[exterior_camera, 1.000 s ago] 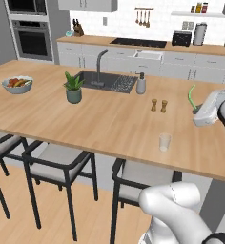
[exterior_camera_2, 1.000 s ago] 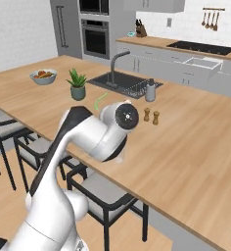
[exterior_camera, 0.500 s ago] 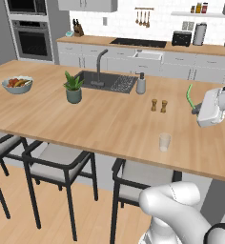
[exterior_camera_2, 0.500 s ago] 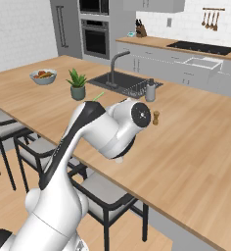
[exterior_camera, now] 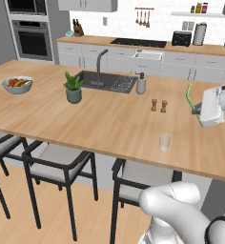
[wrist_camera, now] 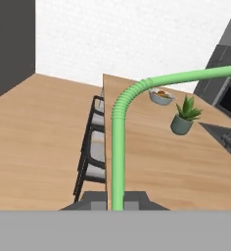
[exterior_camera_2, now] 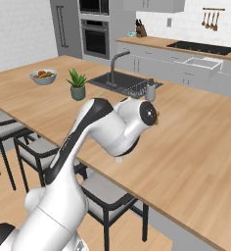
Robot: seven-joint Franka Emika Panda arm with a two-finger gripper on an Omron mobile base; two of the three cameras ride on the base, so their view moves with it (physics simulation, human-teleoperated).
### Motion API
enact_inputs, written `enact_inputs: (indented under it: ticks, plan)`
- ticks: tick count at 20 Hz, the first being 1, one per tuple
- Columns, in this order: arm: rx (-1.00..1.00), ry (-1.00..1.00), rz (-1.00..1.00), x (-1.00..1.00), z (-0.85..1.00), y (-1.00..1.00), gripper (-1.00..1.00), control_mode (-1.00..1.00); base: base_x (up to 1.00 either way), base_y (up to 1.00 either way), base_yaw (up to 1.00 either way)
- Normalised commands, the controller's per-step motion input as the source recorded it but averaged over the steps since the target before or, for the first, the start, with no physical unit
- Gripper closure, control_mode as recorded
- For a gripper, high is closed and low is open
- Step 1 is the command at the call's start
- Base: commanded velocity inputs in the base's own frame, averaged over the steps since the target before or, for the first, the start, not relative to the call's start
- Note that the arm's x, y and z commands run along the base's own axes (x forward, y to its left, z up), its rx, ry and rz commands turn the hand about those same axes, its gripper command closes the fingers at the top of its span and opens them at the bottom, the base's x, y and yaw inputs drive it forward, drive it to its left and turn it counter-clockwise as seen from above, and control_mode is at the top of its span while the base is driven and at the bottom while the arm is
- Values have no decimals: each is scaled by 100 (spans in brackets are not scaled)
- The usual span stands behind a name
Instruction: Take a straw from the drawer in front and place it inside the glass cup on the dining counter.
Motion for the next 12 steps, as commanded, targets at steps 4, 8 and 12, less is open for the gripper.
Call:
enact_inputs:
  ticks: [4,8,12]
  plan:
    - [0,-5,9,0,0,0,100,-100,0,0,0]
    - [0,-2,9,0,0,3,100,-100,0,0,0]
    - [0,0,10,0,0,9,100,-100,0,0,0]
